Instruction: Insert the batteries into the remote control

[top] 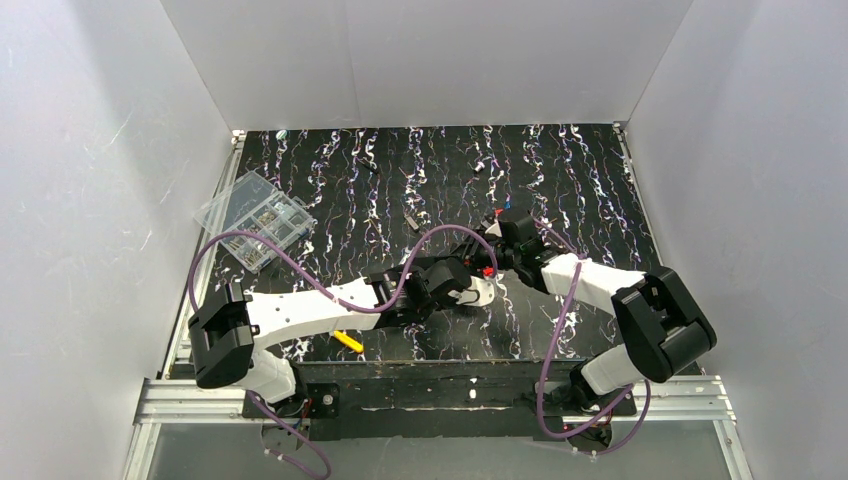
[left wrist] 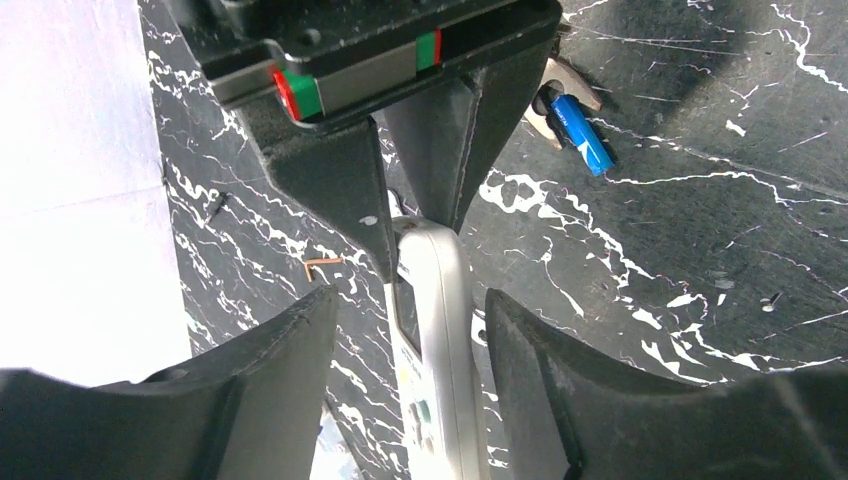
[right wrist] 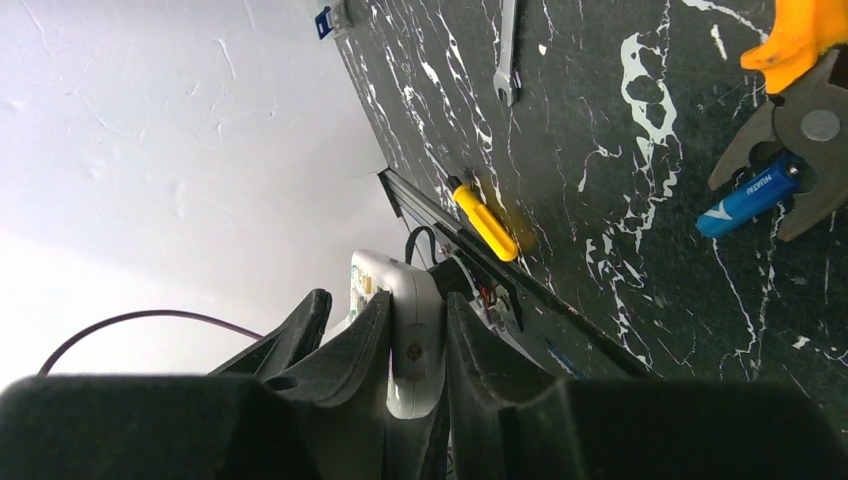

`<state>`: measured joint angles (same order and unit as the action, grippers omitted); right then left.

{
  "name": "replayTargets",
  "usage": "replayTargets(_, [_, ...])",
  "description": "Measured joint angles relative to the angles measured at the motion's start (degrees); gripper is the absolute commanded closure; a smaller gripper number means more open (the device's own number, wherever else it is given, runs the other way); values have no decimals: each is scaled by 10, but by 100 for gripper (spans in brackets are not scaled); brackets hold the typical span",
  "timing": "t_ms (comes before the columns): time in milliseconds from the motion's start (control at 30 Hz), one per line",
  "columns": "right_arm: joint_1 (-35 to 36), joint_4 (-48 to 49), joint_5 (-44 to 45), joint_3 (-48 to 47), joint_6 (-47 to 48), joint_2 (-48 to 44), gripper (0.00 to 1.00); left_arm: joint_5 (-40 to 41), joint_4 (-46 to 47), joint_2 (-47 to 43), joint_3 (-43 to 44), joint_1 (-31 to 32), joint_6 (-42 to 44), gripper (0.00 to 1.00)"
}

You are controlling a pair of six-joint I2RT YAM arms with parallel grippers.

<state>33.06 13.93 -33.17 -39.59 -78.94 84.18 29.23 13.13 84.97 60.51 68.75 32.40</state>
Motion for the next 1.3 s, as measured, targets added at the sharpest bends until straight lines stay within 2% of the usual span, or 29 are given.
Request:
replayTargets(433, [-1,0,0,1,0,-14,99,14,-7,0,-1,0,-24,64])
replayTargets(633, [-3,-3,2,2,-1,-22,99,24,-5,0,-2,0,-32,78])
replayTargets(833, [-3,-6,6,9,-6,-23,99,29,4,0,-15,7,-36,100])
replayTargets(933, [-4,-9,8,9,-5,-23,98,30,10,-1,-19,7,-40,100])
replayTargets(1067, [-4,-11,11,10,-5,-26,68,29,19,-4,-25,8,-46,100])
replayTargets(1133, [-4,-17,14,12,-4,-33,57,27,25,-8,-30,8,-52,100])
replayTargets(1200, [-7,-18,15,19,-3,-48,50,25,28,-16,-36,9,-62,100])
replayTargets(1300, [-25,-21,24,31,1,-91,47,25,12,-32,-56,6,-82,100])
